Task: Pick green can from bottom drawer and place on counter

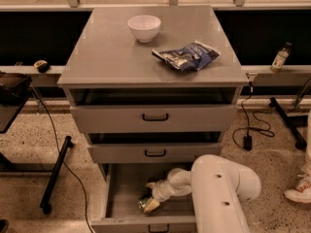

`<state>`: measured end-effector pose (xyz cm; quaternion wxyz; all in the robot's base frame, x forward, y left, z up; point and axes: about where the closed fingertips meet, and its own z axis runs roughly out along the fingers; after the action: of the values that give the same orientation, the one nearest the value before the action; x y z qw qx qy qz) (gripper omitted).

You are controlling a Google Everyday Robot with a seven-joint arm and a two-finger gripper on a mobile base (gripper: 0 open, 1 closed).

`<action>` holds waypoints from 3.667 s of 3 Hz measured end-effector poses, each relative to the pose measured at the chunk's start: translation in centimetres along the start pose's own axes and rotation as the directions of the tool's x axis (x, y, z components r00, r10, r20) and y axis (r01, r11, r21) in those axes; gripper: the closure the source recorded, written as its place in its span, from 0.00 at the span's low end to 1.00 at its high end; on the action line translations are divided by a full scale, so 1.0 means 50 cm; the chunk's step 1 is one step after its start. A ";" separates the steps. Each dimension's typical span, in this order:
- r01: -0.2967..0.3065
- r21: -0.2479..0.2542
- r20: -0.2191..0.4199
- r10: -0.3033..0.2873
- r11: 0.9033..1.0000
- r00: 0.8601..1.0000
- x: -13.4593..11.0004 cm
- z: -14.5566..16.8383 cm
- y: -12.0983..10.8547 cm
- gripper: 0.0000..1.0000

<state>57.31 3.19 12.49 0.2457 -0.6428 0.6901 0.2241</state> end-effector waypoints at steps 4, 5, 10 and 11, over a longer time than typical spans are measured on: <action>-0.009 -0.038 -0.040 0.008 0.999 0.999 0.011 0.013 0.006 0.72; -0.010 -0.038 -0.038 0.009 0.999 0.999 0.008 0.010 0.006 0.81; 0.288 0.484 0.128 -0.393 0.826 0.911 -0.348 -0.711 0.107 1.00; 0.303 0.500 0.105 -0.404 0.811 0.909 -0.351 -0.746 0.102 1.00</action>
Offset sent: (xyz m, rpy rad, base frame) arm 0.0011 -0.0030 -0.0065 -0.0602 0.0273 0.0192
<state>51.25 -6.14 52.52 0.5027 -0.6538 0.5619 0.0645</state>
